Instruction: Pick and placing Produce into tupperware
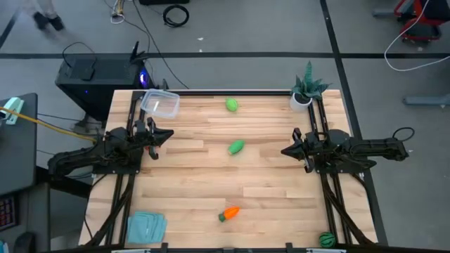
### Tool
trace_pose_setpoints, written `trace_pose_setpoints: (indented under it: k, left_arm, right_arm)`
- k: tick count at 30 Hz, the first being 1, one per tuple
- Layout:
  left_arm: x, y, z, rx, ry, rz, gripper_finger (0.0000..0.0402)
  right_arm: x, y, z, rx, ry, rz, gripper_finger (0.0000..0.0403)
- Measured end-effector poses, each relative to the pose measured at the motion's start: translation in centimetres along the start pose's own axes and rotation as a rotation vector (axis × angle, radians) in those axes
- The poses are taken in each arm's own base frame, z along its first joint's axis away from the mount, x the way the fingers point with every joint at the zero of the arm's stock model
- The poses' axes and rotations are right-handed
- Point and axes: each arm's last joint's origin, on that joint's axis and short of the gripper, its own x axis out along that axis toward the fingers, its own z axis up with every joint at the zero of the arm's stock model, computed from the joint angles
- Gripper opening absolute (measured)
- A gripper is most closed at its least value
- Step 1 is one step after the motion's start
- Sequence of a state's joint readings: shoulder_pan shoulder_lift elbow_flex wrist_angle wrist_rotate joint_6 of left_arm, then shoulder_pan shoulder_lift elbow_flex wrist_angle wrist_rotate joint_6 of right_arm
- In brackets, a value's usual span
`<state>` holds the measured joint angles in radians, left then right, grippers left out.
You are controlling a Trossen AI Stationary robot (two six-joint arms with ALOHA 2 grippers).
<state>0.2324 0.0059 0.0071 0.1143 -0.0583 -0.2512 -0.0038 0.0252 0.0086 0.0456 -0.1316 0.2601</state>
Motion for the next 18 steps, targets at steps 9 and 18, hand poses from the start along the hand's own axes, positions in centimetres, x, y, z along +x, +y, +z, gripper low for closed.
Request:
trace_pose_setpoints:
  k: [9,18]
  left_arm:
    - [0.0,0.0,0.0,0.0,0.0,0.0,0.003]
    - [0.0,0.0,0.01,0.0,-0.001,0.0,0.0033]
  right_arm:
    - [0.0,0.0,0.0,0.0,0.0,0.0,0.0011]
    - [0.0,0.0,0.0,0.0,0.0,0.0,0.0011]
